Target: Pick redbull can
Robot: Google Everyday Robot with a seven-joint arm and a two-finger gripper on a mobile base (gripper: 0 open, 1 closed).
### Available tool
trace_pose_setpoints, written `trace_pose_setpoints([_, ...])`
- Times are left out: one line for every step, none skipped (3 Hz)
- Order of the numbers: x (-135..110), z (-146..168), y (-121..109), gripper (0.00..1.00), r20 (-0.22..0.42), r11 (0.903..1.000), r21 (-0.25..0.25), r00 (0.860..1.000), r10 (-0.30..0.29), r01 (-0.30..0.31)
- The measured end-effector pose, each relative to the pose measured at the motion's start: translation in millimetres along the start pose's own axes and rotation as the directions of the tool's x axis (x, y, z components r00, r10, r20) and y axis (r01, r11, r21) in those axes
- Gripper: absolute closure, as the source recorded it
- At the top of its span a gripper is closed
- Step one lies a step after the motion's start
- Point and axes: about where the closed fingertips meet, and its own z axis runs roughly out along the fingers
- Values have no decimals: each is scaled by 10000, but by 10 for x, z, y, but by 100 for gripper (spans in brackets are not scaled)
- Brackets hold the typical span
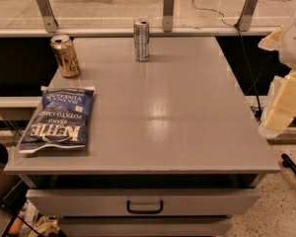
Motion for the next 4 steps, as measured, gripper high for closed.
trace_pose_setpoints([0,0,0,0,1,10000,1,10000,0,0])
trace_pose_setpoints([-33,-14,-51,0,179,9998,179,9998,70,-73])
trace_pose_setpoints([-39,-15,-60,0,209,9998,205,9997,81,-86])
trace_pose_setpoints([-215,115,-345,0,1330,9964,519,9894,590,-664])
